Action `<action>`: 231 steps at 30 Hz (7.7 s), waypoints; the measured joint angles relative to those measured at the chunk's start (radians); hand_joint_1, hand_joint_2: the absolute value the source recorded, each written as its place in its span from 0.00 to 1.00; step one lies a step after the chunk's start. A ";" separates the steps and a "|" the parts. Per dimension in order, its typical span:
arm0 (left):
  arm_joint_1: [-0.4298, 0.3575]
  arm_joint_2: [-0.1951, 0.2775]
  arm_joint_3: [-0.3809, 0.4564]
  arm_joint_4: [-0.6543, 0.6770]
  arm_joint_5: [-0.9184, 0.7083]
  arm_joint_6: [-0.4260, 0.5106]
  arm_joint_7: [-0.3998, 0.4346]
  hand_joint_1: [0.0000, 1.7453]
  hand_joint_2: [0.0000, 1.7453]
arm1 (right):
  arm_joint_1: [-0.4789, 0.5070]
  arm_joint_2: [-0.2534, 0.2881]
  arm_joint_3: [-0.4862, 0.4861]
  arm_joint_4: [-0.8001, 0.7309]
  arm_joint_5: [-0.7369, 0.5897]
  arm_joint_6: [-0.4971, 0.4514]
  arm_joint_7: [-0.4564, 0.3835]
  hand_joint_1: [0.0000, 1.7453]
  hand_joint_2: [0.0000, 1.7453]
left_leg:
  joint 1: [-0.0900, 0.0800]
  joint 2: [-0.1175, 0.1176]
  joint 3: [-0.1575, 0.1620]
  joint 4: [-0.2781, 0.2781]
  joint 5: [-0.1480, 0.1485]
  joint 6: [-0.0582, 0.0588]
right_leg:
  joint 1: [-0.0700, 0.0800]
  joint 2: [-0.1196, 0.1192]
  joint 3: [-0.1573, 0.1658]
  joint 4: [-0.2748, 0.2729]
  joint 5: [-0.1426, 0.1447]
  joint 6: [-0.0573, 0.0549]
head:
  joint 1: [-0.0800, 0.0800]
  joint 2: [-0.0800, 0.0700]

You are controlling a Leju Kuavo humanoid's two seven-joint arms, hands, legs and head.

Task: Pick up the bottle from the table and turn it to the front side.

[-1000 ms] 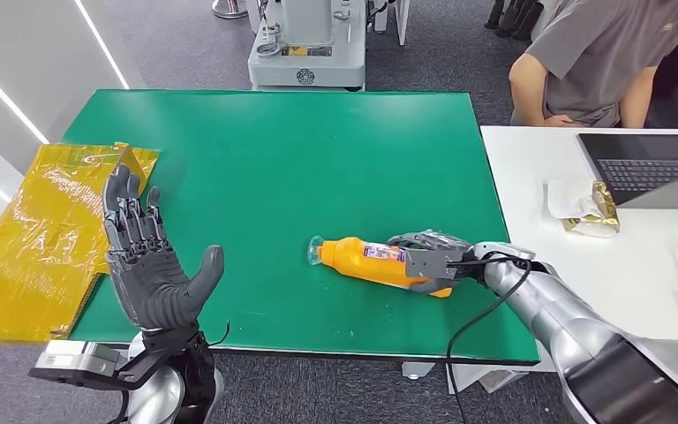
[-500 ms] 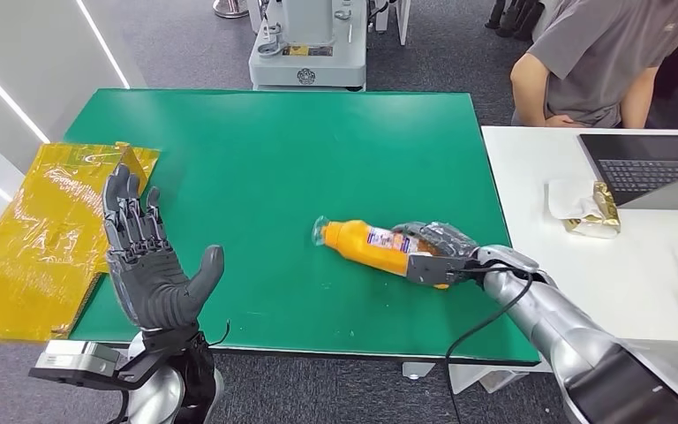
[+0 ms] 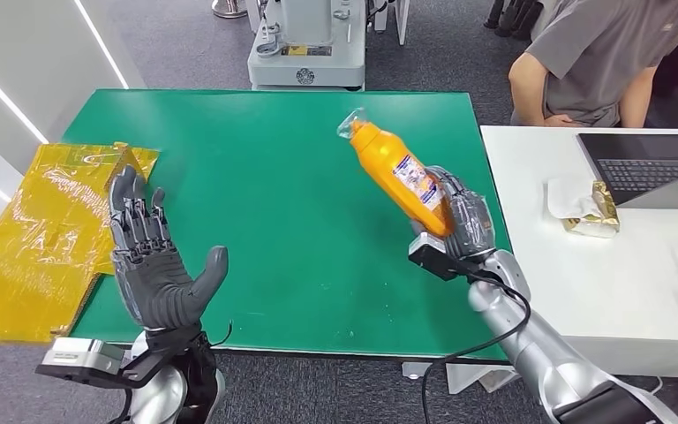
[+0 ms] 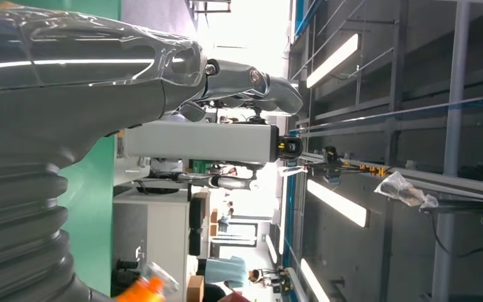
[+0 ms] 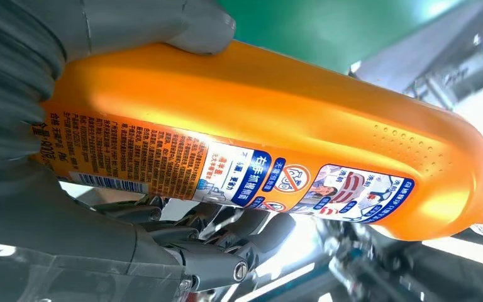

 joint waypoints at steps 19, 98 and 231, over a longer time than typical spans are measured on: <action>-0.228 -0.010 -0.032 0.209 -0.010 -0.117 0.000 0.00 1.00 | 0.159 0.106 -0.079 -0.323 0.268 -0.113 -0.007 1.00 1.00 | 0.000 0.000 0.000 -0.001 0.002 -0.002 | 0.000 -0.001 0.000 0.001 0.001 -0.001 | 0.000 0.000; -0.566 -0.002 0.020 0.812 0.033 -0.536 0.109 0.00 1.00 | 0.163 0.200 -0.038 -0.204 0.286 -0.113 0.005 1.00 1.00 | 0.000 0.000 0.000 -0.001 0.002 -0.003 | 0.000 0.000 -0.001 0.001 0.001 -0.001 | 0.000 0.000; -0.807 0.478 0.314 0.825 -0.363 0.122 0.045 1.00 1.00 | 0.619 0.308 0.009 -0.814 0.164 -0.113 -0.007 0.00 1.00 | 0.004 0.002 0.000 -0.004 0.005 -0.008 | 0.004 0.003 -0.003 0.002 0.001 -0.006 | 0.001 0.000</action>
